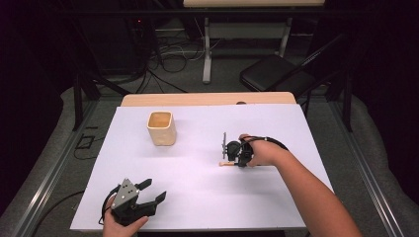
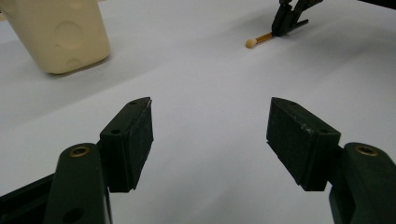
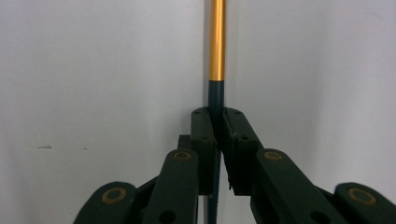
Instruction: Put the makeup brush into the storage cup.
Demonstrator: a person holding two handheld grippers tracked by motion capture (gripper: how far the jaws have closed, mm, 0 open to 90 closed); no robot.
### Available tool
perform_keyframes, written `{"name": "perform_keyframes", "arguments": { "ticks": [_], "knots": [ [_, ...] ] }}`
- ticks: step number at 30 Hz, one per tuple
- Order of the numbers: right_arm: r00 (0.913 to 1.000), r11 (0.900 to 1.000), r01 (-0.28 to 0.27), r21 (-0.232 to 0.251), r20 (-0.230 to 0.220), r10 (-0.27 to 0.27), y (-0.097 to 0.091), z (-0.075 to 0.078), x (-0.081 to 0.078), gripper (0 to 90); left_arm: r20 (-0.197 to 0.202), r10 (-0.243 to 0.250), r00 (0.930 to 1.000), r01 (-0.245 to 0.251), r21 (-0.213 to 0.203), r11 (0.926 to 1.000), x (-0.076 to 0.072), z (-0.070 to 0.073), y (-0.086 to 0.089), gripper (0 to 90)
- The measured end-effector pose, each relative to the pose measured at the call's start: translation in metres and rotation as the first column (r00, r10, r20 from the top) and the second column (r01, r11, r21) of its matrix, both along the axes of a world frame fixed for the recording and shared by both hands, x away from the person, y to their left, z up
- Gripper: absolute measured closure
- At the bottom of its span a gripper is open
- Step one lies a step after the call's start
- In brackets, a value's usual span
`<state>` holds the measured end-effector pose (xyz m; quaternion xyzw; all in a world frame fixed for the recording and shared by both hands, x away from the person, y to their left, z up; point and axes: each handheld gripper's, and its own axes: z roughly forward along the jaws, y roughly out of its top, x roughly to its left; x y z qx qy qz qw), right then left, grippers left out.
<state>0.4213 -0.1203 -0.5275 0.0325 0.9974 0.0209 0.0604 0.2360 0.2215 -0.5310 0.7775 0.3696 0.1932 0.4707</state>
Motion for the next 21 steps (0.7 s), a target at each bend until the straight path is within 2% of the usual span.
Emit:
{"name": "perform_keyframes", "arguments": {
  "ticks": [8,14,21],
  "knots": [
    [1.0000,1.0000,0.009,-0.002,0.001,-0.009,0.000,0.001,-0.001,83.6,0.000,0.003,1.0000,-0.003,0.000,1.0000,0.000,0.000,0.000,31.8],
    [0.9993,0.9996,0.029,0.005,-0.023,-0.029,-0.001,0.006,-0.003,83.6,-0.002,0.006,1.0000,-0.006,0.000,1.0000,0.000,0.000,0.001,31.8],
    [0.9969,0.9973,0.061,0.042,-0.052,-0.058,-0.004,0.018,-0.008,83.6,-0.002,0.007,1.0000,-0.007,-0.001,1.0000,0.000,0.000,0.000,31.8]
  ]
}}
